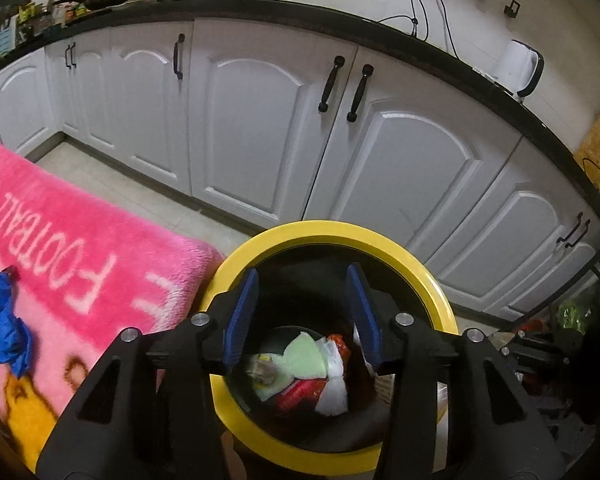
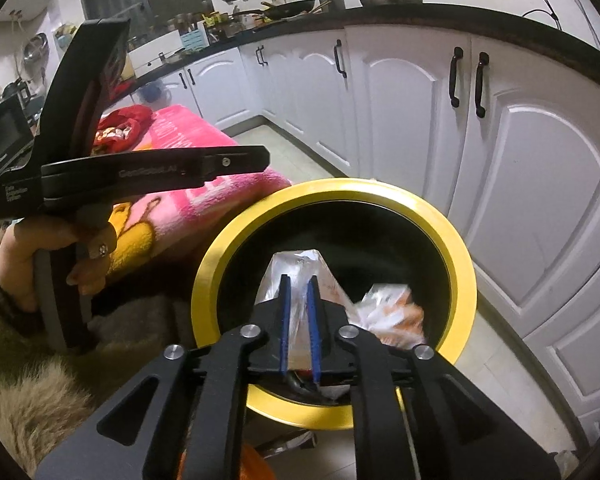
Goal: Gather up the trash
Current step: 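Open left tool dropping yellow wrapper into bin while right tool drops white bag, then move both open tools back over the remaining trash on the blanket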
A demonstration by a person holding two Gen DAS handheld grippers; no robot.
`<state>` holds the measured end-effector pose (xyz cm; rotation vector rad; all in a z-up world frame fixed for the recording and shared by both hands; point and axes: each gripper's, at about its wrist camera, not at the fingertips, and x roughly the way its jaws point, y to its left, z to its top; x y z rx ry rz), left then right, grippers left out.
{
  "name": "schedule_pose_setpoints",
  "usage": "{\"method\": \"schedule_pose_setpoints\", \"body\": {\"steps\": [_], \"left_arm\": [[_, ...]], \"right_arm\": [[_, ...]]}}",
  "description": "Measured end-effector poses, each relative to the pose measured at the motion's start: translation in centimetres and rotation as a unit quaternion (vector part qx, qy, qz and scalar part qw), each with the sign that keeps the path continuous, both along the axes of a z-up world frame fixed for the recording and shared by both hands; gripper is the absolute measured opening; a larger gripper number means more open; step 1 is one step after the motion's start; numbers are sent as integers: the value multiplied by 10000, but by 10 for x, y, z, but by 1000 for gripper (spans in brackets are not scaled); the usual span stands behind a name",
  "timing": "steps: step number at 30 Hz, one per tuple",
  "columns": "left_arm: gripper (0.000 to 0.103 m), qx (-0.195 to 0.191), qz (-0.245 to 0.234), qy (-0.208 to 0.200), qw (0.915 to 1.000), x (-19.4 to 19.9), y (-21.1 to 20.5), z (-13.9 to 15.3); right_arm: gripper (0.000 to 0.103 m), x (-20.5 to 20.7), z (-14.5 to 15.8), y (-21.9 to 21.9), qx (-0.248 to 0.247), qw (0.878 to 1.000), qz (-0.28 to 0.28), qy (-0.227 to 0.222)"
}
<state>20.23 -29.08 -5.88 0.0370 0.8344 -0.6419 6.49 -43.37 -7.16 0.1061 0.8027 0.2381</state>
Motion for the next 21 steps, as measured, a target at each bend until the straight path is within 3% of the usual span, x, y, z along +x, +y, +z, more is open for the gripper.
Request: {"method": "schedule_pose_setpoints", "body": {"steps": [2,6,10,17,21], "left_arm": [[42,-3,36,3,10000,0,3,1],[51,-15,133,-11,9999,-1,10,4],[59,-39,238,-54,9997,-2,19,9],[70,-81,435,-91,9990,-3,33,16],[85,-103,533,-163,9984,-6,42,23]], "right_arm": [[24,0,0,-1,10,10000,-26,1],[28,0,3,-3,6,10000,-75,-56],[41,-2,9,-4,29,9998,-120,-169],[48,-2,19,-6,11,9993,-220,-308],[53,-2,26,-6,7,9988,-271,-399]]}}
